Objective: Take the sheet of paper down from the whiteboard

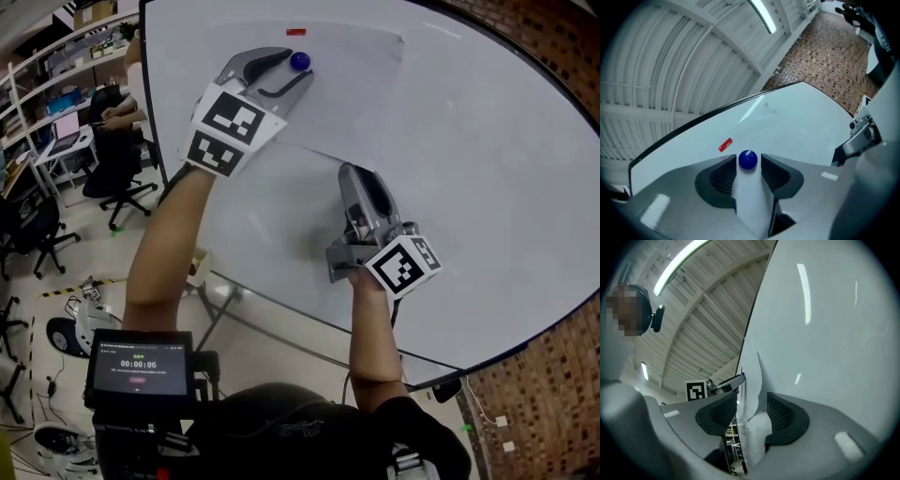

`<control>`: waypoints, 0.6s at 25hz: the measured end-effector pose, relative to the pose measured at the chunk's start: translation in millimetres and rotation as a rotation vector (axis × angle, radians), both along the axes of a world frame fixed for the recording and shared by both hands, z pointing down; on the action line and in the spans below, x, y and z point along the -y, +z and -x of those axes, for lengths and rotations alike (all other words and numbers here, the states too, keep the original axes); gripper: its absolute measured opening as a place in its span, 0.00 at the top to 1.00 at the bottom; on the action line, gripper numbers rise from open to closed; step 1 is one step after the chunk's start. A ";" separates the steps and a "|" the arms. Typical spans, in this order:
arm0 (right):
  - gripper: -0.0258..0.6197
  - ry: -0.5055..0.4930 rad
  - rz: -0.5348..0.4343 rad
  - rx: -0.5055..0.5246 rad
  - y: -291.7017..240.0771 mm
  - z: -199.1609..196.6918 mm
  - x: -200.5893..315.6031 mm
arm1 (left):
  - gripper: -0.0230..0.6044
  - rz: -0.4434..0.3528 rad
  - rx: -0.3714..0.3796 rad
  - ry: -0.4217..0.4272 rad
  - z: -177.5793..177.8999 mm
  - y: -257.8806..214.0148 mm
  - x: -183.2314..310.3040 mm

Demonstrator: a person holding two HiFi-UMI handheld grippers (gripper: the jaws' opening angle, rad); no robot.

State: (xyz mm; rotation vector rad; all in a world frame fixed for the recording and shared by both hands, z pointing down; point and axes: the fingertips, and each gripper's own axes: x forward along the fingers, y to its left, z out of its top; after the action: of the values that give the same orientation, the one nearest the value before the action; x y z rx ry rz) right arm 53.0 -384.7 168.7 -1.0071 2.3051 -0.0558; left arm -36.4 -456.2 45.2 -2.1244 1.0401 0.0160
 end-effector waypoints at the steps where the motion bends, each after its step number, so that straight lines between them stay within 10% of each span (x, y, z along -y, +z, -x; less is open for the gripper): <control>1: 0.64 -0.004 0.000 0.005 -1.6 0.9 -0.3 | 0.74 0.003 -0.007 0.005 0.3 -1.1 -1.0; 15: 0.86 0.034 -0.020 0.099 -35.3 -7.9 0.4 | 0.74 -0.004 -0.020 0.012 2.9 -7.0 -6.4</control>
State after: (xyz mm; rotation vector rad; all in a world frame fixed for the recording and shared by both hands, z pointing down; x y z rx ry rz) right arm 60.9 -385.1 133.4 -1.0111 2.1946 -0.0673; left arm -39.2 -449.9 38.2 -2.1312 1.0383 0.0449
